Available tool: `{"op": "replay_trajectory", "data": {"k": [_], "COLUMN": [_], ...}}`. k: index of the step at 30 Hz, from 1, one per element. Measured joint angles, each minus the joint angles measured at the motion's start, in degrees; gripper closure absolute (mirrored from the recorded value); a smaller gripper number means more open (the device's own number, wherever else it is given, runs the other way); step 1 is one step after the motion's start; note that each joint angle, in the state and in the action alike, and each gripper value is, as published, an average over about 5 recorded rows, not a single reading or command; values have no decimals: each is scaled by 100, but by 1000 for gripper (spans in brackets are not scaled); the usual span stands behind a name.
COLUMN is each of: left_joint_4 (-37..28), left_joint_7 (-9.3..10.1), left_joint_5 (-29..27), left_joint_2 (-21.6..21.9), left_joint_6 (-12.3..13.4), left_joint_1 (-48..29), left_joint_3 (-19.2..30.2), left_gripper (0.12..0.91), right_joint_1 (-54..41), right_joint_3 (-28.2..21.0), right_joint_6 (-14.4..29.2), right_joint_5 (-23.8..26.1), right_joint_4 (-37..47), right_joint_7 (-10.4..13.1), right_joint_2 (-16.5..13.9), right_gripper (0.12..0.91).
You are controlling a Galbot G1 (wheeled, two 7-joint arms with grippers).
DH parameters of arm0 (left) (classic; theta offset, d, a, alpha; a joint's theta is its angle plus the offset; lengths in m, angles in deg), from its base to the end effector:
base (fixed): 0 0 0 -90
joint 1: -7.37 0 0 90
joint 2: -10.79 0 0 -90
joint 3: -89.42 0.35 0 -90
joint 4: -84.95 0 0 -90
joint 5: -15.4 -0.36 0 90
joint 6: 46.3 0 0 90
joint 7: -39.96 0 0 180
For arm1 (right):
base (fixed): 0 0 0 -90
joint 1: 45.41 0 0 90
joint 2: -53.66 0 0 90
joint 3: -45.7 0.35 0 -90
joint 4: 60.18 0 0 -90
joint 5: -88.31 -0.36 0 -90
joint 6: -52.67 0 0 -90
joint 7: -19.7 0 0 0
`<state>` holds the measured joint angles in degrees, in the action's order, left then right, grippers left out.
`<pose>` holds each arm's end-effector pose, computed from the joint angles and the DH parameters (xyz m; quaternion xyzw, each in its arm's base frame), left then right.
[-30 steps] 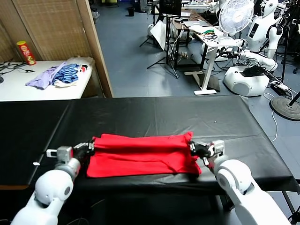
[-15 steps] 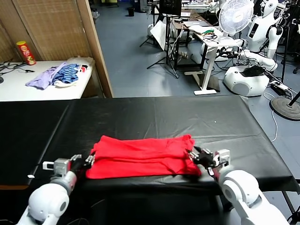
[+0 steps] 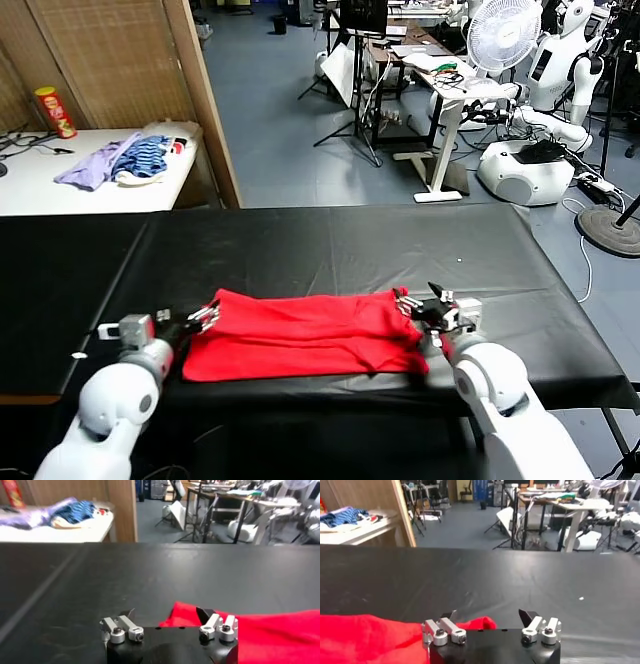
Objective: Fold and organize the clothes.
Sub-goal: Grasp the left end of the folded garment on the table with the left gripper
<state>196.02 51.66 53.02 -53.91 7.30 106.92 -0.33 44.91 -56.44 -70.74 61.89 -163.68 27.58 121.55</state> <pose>0.2981 0.0929 -0.2530 -0.0207 -0.9675 0.0556 0.2459 0.3407 -0.0319 -0.2760 0.0854 -0.9705 0.0089 0.2254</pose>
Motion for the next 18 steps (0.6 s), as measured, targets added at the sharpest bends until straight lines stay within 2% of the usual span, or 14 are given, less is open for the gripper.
{"op": "replay_trajectory", "data": {"k": [4, 9, 11, 13, 15, 18], "left_joint_4": [-324, -656, -746, -820, -888, -987], "left_joint_7": [-78, -345, -446, -511, -546, -560], "left_joint_5": [-43, -154, -187, -256, -374, -545], "left_joint_2": [-97, -131, -152, -185, -223, -272], "left_joint_6": [7, 191, 261, 320, 387, 499], "left_joint_1": [-196, -291, -305, -318, -334, -358], "left_joint_3": [86, 121, 141, 160, 173, 179], "left_gripper": [232, 236, 271, 355, 452, 619], "right_joint_1": [-77, -125, -144, -165, -180, -172], "right_joint_3": [-41, -75, -97, -120, -140, -158], "right_joint_6": [28, 74, 110, 147, 185, 296], "right_joint_5": [49, 124, 164, 197, 227, 301], "right_joint_4": [245, 455, 520, 579, 629, 672], "right_joint_7": [-33, -39, -42, -45, -45, -15], "right_joint_2": [130, 253, 299, 347, 395, 461], "right_gripper": [227, 235, 260, 301, 376, 529]}}
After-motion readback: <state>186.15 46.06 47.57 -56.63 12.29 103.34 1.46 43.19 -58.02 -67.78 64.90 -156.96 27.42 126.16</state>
